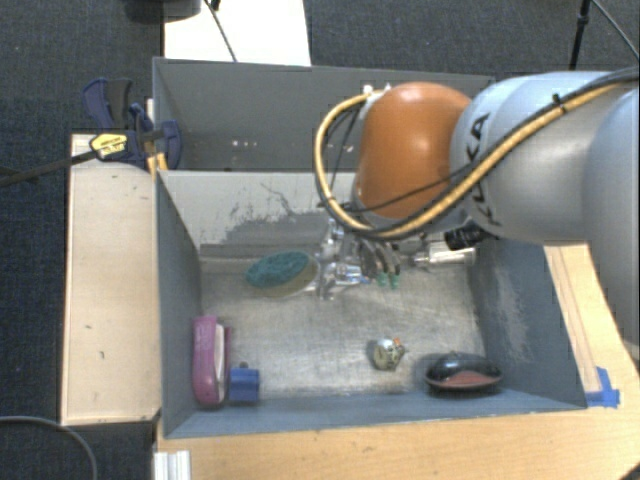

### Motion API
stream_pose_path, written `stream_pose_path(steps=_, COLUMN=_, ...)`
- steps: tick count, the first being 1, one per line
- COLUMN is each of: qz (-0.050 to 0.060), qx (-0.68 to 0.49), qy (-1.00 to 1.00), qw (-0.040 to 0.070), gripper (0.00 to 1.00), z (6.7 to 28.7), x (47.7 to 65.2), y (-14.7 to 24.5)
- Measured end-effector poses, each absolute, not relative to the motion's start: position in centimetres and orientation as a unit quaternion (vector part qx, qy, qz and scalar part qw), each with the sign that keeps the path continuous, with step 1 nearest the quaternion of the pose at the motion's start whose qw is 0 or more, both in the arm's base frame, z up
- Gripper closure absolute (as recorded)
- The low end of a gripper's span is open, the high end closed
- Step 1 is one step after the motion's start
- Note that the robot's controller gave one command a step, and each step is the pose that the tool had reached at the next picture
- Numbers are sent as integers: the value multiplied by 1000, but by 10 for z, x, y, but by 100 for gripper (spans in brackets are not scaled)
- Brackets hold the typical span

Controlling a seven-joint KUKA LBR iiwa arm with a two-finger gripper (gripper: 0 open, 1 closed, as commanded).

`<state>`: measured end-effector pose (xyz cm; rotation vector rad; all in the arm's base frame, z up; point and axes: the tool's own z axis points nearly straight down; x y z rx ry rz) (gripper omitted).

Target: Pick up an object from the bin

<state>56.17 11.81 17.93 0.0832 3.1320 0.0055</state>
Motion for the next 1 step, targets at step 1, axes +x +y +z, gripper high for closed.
stream_pose_path(steps=1, qz=2, qx=26, qy=1000, qw=6, gripper=100, z=323, x=557, y=120)
